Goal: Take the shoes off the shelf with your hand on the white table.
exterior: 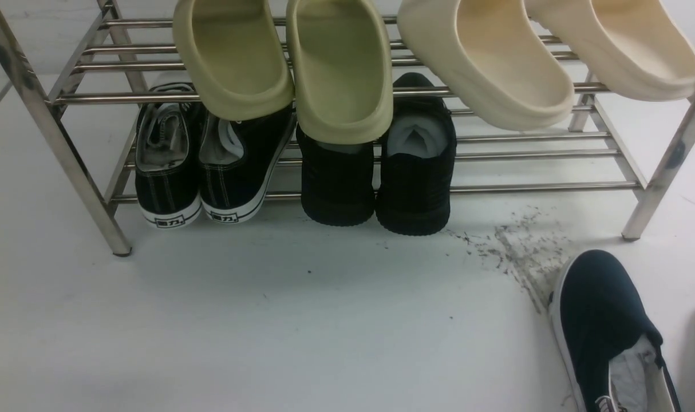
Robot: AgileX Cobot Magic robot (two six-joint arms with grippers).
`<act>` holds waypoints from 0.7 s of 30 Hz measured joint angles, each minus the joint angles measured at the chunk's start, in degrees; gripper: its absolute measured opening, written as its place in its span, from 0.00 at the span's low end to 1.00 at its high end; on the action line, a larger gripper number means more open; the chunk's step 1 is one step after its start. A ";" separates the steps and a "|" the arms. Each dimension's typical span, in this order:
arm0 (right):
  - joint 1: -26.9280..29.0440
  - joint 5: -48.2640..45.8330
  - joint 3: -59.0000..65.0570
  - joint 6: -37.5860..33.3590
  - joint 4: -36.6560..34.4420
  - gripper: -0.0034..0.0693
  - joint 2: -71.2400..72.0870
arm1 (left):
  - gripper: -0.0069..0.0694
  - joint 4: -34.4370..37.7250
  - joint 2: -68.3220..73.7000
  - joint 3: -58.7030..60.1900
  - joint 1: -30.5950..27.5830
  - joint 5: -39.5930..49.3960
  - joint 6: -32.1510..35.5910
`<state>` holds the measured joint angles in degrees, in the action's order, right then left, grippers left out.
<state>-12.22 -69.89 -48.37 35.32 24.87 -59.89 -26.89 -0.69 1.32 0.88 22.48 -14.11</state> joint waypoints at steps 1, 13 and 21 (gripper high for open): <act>2.32 0.59 0.00 -1.59 -0.86 0.03 -0.87 | 0.41 0.00 0.00 0.00 0.00 0.00 0.00; 23.42 10.93 0.00 -9.98 -6.10 0.03 -17.82 | 0.41 0.00 0.00 0.00 0.00 0.00 0.00; 23.54 15.88 0.00 -3.18 2.39 0.04 -28.85 | 0.41 0.00 0.00 0.00 0.00 0.00 0.00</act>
<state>11.33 -54.01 -48.37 32.13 27.26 -88.73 -26.89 -0.69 1.32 0.88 22.48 -14.11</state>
